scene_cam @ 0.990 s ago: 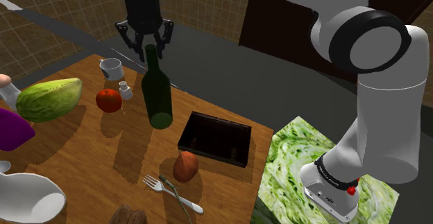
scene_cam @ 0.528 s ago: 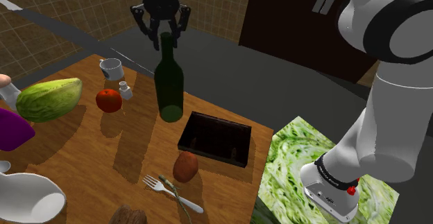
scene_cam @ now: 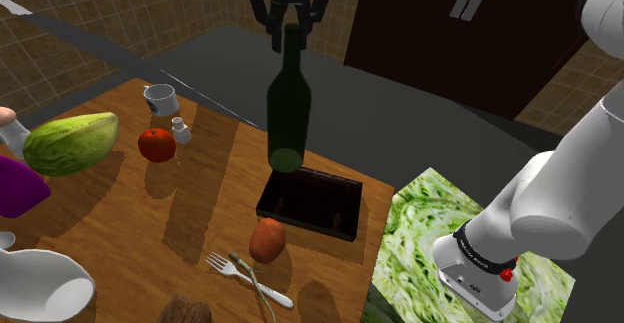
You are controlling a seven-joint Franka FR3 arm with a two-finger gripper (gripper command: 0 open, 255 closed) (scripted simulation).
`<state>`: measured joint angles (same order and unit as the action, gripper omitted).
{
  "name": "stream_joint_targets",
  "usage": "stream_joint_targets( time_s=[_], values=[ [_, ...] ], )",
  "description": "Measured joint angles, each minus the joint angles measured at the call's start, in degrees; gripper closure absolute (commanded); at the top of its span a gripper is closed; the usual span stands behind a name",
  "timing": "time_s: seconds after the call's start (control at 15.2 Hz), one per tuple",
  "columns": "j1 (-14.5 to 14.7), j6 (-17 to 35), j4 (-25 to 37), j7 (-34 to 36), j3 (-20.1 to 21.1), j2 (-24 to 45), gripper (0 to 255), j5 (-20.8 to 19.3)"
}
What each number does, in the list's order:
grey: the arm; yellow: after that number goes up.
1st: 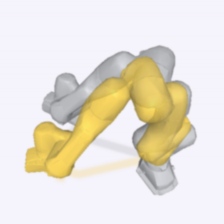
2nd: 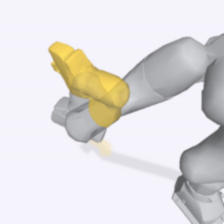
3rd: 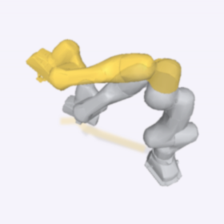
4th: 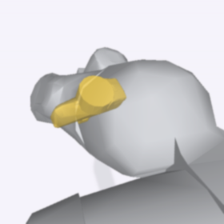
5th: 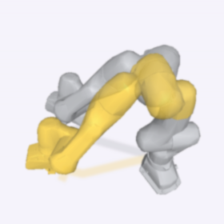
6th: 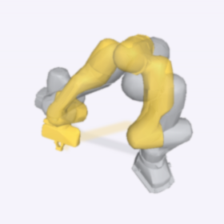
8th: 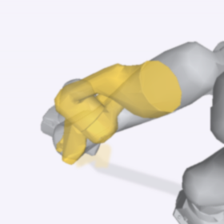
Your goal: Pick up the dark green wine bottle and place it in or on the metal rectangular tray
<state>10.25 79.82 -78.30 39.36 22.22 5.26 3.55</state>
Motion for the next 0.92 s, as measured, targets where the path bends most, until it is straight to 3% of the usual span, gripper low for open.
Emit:
stream_joint_targets(
  time_s=[0.53, 0.92],
  values=[
    [-3.74, -5.86, -6.98, -6.37, -3.79, -13.03, 255, 4.17],
    [-3.92, -1.90, -14.19, -7.73, -4.33, -16.22, 255, 4.92]
  ],
)
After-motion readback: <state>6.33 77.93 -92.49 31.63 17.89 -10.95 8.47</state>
